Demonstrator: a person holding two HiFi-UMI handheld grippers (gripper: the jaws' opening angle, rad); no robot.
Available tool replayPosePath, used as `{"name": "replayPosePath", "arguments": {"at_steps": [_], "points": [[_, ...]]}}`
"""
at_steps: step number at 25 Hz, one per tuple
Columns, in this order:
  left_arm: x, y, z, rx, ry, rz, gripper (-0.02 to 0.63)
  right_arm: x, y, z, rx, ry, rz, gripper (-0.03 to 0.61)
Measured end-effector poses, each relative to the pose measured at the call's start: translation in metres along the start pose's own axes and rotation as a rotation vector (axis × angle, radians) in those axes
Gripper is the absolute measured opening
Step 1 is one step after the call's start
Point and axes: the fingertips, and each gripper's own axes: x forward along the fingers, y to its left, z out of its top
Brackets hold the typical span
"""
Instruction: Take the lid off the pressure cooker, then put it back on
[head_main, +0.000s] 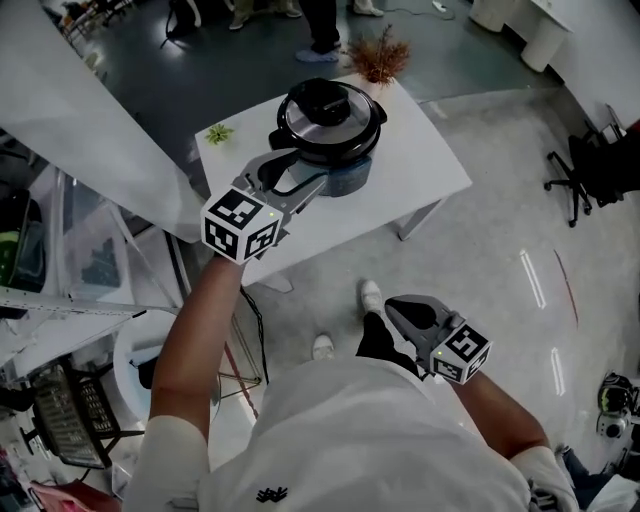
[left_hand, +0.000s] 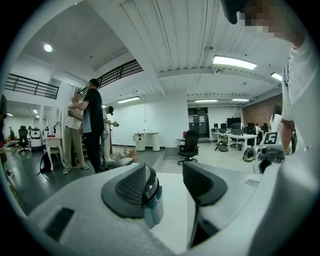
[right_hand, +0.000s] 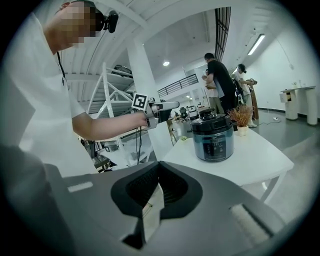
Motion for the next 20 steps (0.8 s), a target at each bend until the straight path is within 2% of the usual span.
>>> {"name": "replayPosePath", "arguments": {"at_steps": [9, 15, 20], "points": [[0.081, 0.089, -0.001, 0.016, 0.064, 0.097, 0.249, 0.024, -0.103, 0.045, -0.036, 0.013, 0.09, 0.011], [0.127, 0.133, -0.009, 0.005, 0.112, 0.113, 0.282, 0.026, -0.159, 0.057, -0.021, 0.027, 0.108, 0.011], [0.154, 0.152, -0.014, 0.02, 0.151, 0.099, 0.307, 0.023, -0.194, 0.06, -0.008, 0.051, 0.113, 0.011]]}}
